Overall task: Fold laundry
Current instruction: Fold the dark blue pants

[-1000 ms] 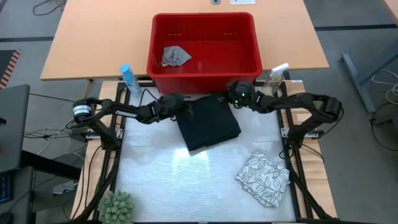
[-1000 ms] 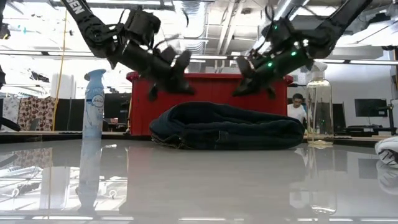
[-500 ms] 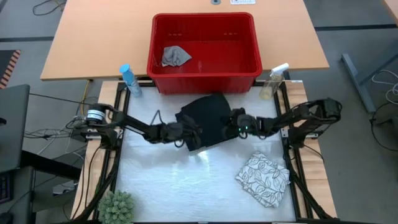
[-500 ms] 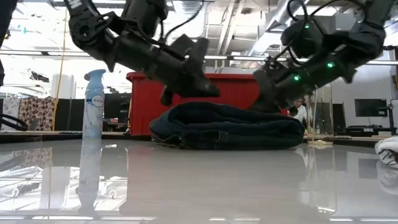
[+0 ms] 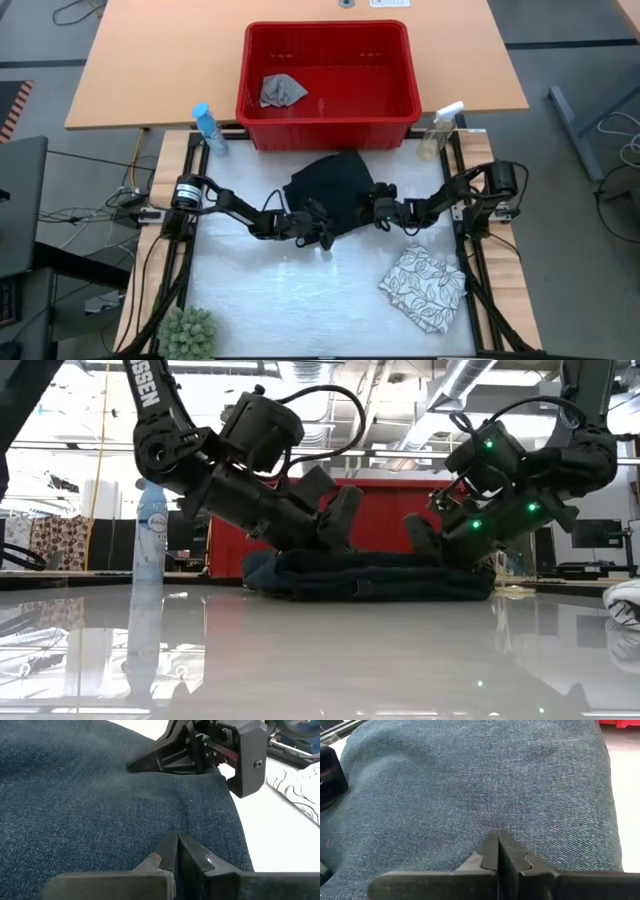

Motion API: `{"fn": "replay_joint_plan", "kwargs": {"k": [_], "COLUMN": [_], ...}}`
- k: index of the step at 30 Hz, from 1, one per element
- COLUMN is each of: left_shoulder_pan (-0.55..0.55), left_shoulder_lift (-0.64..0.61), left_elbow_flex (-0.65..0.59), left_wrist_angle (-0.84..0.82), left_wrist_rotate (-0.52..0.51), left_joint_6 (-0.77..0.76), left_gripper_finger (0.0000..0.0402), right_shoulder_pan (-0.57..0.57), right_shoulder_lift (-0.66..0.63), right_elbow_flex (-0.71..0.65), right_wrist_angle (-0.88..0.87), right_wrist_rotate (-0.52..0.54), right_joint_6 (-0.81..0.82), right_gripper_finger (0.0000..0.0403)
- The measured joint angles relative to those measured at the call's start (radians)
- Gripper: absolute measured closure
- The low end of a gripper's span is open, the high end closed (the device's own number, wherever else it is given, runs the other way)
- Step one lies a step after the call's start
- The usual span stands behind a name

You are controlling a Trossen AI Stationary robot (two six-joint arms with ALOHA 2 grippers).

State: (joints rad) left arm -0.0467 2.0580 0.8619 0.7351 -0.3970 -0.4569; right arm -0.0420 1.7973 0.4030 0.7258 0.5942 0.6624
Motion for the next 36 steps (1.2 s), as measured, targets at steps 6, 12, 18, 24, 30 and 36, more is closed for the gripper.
{"fn": "replay_joint_plan", "kwargs": {"k": [6, 12, 18, 24, 30, 36], "left_shoulder_pan": [0.003, -0.001, -0.010, -0.055, -0.066, -0.066], "left_shoulder_lift": [-0.023, -0.132, -0.225, -0.178, -0.072, 0.006], "left_elbow_flex": [-0.001, 0.014, 0.034, 0.045, 0.044, 0.046], "left_wrist_angle": [-0.025, -0.020, -0.006, -0.021, -0.025, -0.028], "left_wrist_rotate": [0.041, 0.063, 0.054, 0.045, -0.006, -0.002], "left_joint_6": [0.000, 0.094, 0.131, 0.174, 0.122, 0.073], "left_gripper_finger": [0.0401, 0.0402, 0.0401, 0.0401, 0.0401, 0.0401], "right_shoulder_pan": [0.010, 0.016, 0.051, 0.153, 0.208, 0.229], "right_shoulder_lift": [-0.094, -0.333, -0.466, -0.387, -0.194, -0.019], "right_elbow_flex": [-0.002, -0.002, -0.002, -0.003, -0.003, 0.002], "right_wrist_angle": [-0.028, -0.052, -0.099, -0.110, -0.100, -0.048], "right_wrist_rotate": [-0.037, -0.056, -0.030, 0.019, 0.064, 0.099], "right_joint_6": [0.004, -0.179, -0.221, -0.177, -0.027, 0.098], "right_gripper_finger": [0.0377, 0.0377, 0.0377, 0.0377, 0.0377, 0.0377]}}
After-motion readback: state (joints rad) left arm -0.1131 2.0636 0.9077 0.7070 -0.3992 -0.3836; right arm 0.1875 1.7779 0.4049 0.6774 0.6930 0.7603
